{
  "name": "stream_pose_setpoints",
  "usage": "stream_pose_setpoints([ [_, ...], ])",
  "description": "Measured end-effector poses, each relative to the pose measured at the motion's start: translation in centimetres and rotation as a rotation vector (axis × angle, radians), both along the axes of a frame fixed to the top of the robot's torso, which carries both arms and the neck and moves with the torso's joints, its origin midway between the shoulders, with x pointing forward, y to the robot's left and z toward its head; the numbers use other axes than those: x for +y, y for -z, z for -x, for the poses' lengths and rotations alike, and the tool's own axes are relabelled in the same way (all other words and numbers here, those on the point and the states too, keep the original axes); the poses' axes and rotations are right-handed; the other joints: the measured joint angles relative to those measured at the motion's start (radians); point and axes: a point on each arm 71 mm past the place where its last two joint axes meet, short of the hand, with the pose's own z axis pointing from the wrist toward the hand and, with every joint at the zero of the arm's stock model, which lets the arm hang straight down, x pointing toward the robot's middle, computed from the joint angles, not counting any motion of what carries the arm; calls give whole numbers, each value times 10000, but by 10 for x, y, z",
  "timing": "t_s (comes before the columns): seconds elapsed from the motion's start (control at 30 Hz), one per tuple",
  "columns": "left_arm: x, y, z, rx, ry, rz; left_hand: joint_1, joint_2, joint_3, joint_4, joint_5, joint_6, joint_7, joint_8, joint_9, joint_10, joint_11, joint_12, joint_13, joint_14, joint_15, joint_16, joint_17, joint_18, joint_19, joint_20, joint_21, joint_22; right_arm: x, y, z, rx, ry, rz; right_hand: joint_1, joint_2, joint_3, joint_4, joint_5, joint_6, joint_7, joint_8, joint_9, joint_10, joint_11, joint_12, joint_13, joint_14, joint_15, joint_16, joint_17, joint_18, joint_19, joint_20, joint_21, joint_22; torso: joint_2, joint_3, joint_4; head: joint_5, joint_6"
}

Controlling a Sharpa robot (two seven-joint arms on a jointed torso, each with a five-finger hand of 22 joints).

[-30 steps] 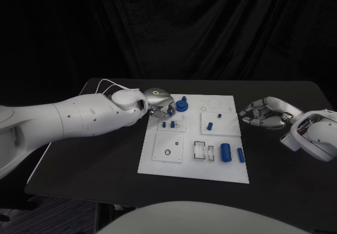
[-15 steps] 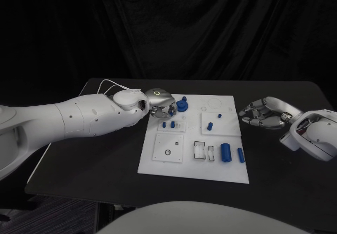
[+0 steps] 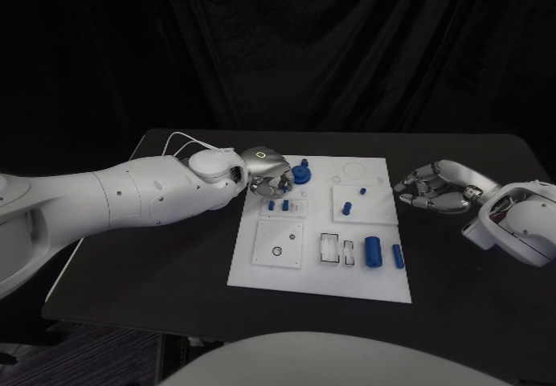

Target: Assemble the parts on the task board

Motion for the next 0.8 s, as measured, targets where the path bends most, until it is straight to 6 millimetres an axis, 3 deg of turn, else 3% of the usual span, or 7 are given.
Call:
stream_pose_setpoints([
  [0.33, -1, 1, 0, 58, -75, -39, -27, -27, -27, 27, 0, -20, 16, -36, -35, 2, 4, -178, -80, -161, 14, -166, -235, 0, -146, 29, -187, -2, 0, 0, 0, 38, 2, 13, 0, 0, 0, 0, 0, 0, 0, 0, 1, -36, -36, -81, -40, 0, 0, -40, -22, 0, -6, 6, -67, 8, 2, -1, 5, 0, 0],
  [0.57, 3, 6, 0, 260, -248, -217, -251, -221, -187, 174, -415, -393, -74, -306, -163, -526, 111, -542, -151, -413, 86, -383, -608, 2, -364, 110, -605, -2, 0, 0, 0, 72, 2, 25, 0, 0, 0, 0, 0, 0, 0, 0, 1, -73, -1, -91, -103, 0, 0, -42, -57, 0, -72, 1, -67, 7, 3, -4, 5, 5, 3],
  [0.67, 3, 6, 0, 312, -274, -255, -317, -262, -257, 205, -547, -447, -58, -308, -189, -691, 108, -618, -133, -464, 107, -445, -689, 166, -413, 87, -694, -3, 0, 1, 0, 83, -2, 28, 0, 0, 0, 0, 0, 0, 0, 0, 1, -73, -1, -93, -105, 0, 0, -41, -57, -1, -72, 1, -67, 7, 4, -4, 5, -3, 4],
  [0.8, 3, 6, 0, 336, -289, -273, -330, -248, -275, 223, -565, -448, -58, -317, -197, -793, 110, -661, -132, -502, 143, -445, -728, 166, -448, 122, -749, -3, 0, 1, 0, 94, 1, 34, 0, 0, 40, -40, 0, 0, 0, 0, -8, -73, -1, -93, -106, -20, 21, -87, -87, 0, -72, 1, -143, 6, 3, -5, 5, -4, 4],
])
